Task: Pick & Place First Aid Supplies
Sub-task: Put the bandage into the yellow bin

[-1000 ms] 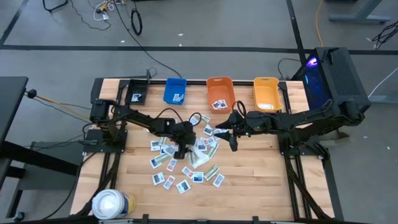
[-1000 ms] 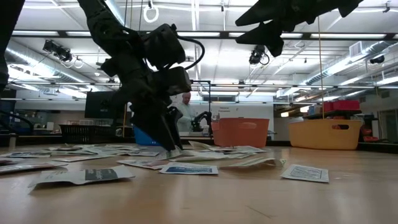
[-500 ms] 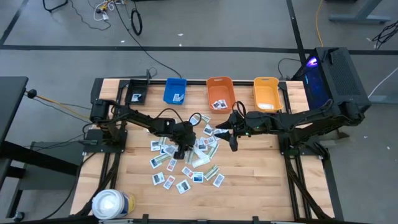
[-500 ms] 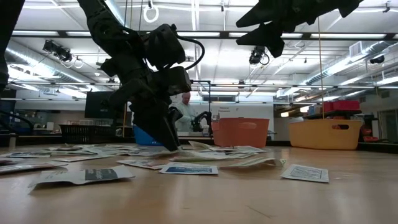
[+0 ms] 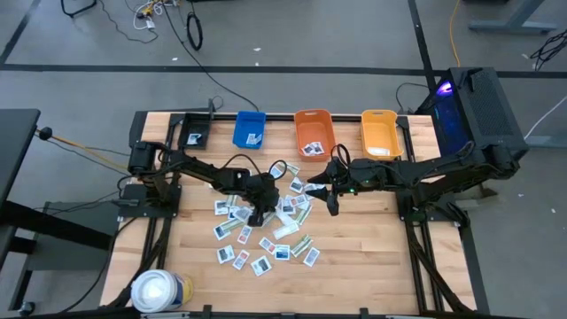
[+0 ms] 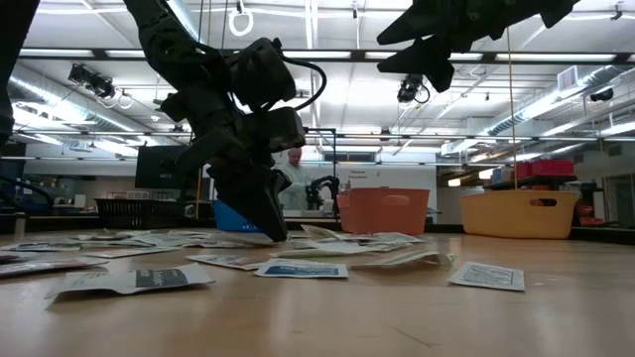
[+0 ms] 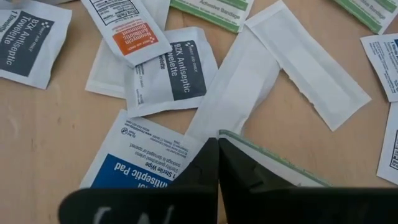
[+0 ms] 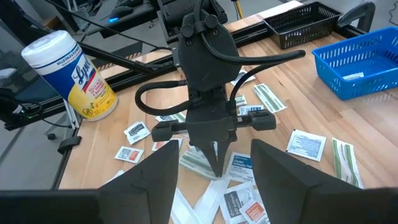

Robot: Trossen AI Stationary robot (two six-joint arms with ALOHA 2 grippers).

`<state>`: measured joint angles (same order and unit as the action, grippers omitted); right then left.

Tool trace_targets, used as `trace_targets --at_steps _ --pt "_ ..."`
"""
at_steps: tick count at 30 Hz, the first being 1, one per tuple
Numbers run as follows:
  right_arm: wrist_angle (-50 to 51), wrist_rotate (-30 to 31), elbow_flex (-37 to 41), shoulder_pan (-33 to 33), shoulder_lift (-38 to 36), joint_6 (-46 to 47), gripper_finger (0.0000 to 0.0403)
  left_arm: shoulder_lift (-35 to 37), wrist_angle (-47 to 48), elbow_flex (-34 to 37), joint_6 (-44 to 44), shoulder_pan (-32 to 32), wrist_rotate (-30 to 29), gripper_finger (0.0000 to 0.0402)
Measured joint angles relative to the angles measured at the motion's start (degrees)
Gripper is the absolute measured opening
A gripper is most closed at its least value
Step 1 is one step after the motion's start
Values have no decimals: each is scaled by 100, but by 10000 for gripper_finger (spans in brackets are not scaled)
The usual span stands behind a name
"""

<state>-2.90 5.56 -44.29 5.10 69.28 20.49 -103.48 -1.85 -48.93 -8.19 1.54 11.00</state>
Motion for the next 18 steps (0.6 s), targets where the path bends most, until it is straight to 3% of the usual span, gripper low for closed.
trace_targets --at_steps 8,18 --pt "-4 0 0 0 0 0 203 2 368 -470 -152 0 -48 2" --pt "-76 0 0 0 0 -2 203 4 2213 -1918 -874 194 -520 1"
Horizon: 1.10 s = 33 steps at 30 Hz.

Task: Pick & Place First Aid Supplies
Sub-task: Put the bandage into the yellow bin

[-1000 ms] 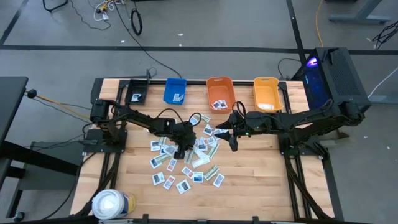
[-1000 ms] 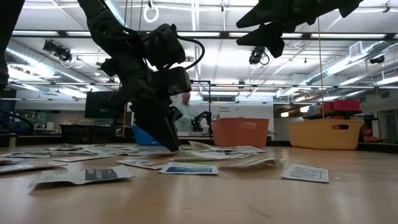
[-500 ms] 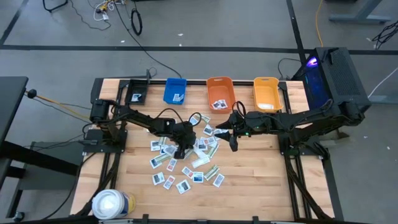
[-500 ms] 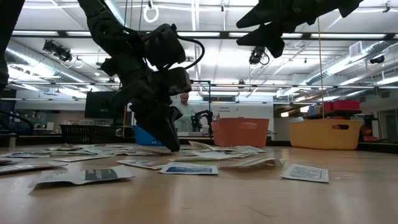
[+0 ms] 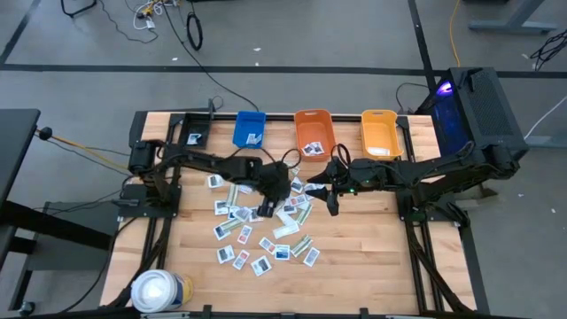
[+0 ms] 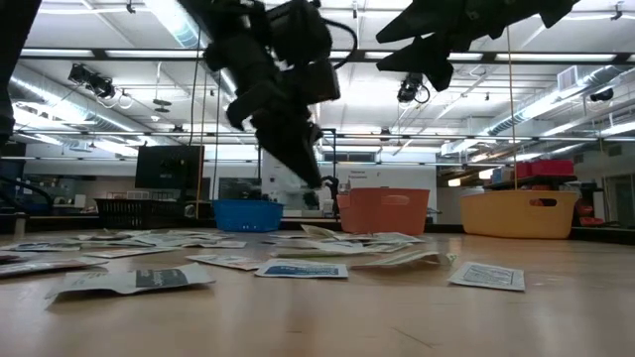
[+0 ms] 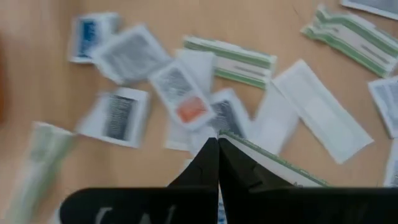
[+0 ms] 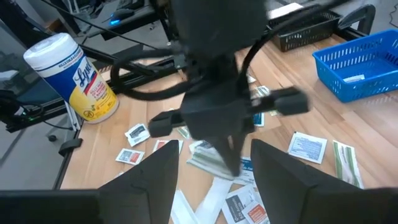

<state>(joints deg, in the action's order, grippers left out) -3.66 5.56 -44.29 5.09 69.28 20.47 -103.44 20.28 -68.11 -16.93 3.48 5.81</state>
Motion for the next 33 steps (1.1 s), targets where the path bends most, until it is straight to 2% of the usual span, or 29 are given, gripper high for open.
trace_targets --at_steps 8,16,23,29,33 --pt "-59 376 0 -1 -59 -48 203 72 1227 -941 -88 559 -239 1" --pt "-69 1035 0 -1 -271 -582 203 779 1138 -989 -74 933 -242 0" --pt "-164 1791 0 -107 -299 -645 203 1326 497 -989 -22 986 -565 0" --pt "-320 1799 2 -309 -299 -606 203 1514 -340 -985 -65 986 -1188 0" --pt "-608 1789 2 -425 -302 -383 203 1530 -944 -989 -387 976 -1393 0"
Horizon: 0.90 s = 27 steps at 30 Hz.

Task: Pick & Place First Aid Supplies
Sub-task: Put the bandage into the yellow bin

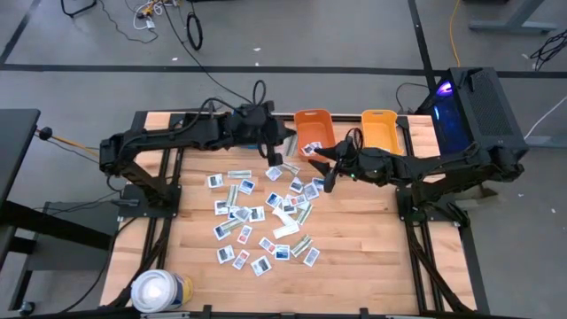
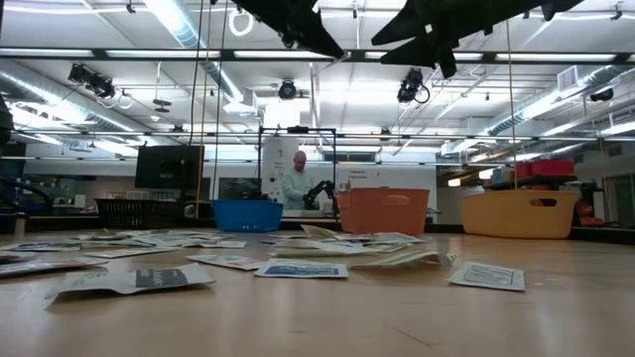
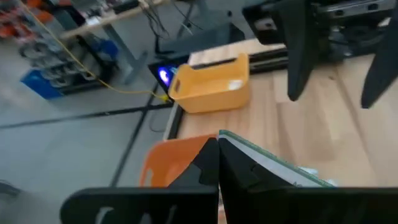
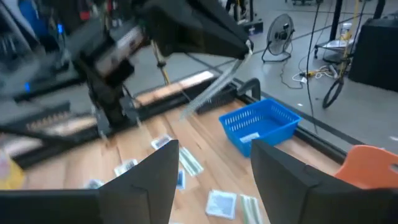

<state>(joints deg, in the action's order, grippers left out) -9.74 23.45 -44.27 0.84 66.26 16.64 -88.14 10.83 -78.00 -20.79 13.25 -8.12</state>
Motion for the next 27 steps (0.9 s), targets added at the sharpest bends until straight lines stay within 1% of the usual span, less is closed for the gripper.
trace_targets --at_steps 4,7,13,17,24,27 --pt "-101 -43 0 -129 0 597 203 -2 -517 2 -252 -30 -70 0" --pt "-100 -41 0 -195 0 814 203 -4 -730 2 -390 -52 -68 0" --pt "-94 -47 0 -245 0 884 203 -61 -997 2 -446 -87 118 0" --pt "-92 -122 0 -245 0 958 203 -230 -982 4 -444 -134 127 0" --pt "41 -204 0 -253 0 1286 203 -572 -1315 9 -438 -398 116 0" --pt "104 -207 0 -253 0 1469 203 -599 -1425 9 -500 -508 17 0"
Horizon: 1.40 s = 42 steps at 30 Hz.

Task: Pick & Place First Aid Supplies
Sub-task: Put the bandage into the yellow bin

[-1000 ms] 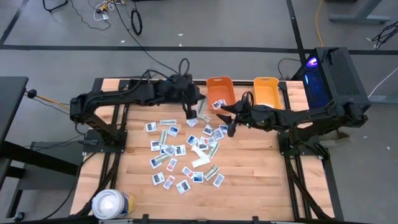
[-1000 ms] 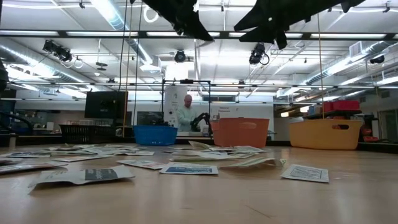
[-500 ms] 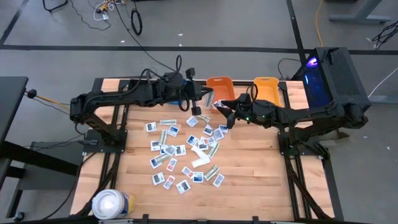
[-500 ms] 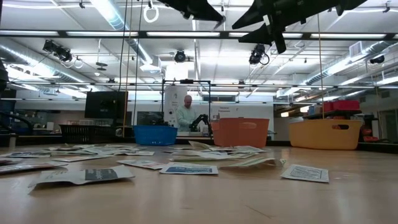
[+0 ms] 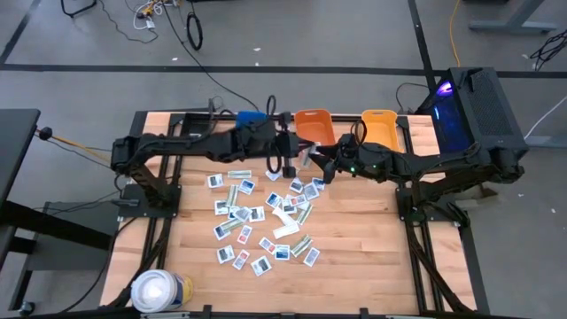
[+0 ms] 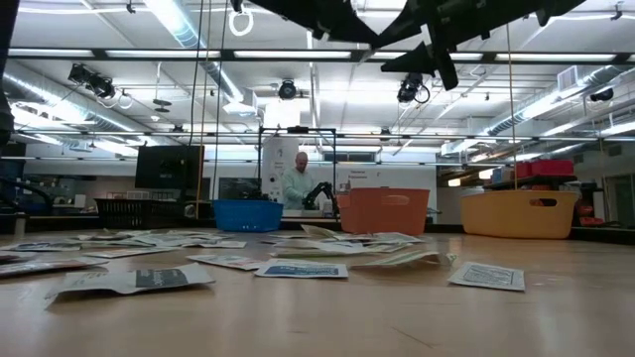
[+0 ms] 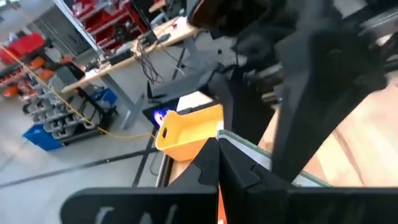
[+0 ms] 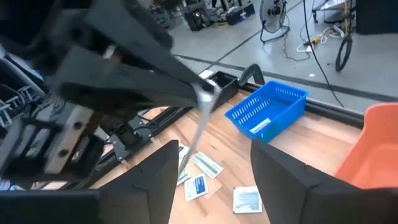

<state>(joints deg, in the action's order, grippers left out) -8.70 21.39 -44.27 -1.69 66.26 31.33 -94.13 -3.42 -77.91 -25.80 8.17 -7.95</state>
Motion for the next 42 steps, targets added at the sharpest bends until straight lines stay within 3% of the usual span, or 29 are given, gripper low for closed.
trace_targets --at_steps 8,25,31,34,42 --pt "136 -345 0 0 2 180 192 -52 -180 -4 -208 -175 -288 0" --pt "225 -447 0 0 2 272 12 -52 -138 -4 -192 -232 -450 5" --pt "235 -442 0 0 2 165 6 -52 -140 -4 -196 -232 -562 11" --pt "244 -423 0 0 2 72 3 -51 -149 -4 -195 -231 -591 37" --pt "395 -123 0 -27 2 -74 1 71 -255 -2 -191 -228 -961 153"
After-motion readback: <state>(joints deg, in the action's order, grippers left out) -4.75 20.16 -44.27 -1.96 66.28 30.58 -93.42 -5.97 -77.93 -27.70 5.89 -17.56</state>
